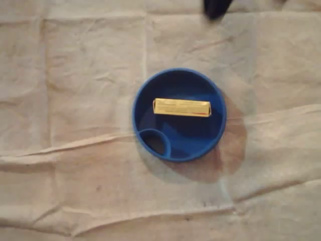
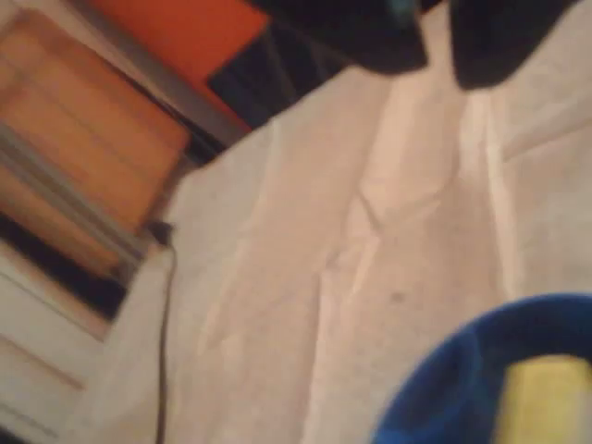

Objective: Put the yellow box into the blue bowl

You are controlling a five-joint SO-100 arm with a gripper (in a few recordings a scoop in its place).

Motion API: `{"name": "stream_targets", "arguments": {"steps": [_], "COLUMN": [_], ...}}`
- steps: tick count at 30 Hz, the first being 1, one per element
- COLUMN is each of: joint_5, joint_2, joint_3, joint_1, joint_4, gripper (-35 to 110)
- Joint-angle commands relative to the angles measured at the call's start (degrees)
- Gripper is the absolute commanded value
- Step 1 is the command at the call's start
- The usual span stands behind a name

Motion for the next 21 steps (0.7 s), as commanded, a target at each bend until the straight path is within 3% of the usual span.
{"name": "stream_targets", "arguments": {"steps": [1,9,15,21], "joint_5": [0.79,5.89,16.0,18.63], "joint_2": [15.73,37.97,46.14,53.0], "joint_3": [8.7,24.61,30.41,34.1], "joint_1": [-3.52,-9.84,-9.93,-9.32], "joint_4": [-0.35,-0.53,-0.35,-0.44], "gripper": [0,0,0,0]}}
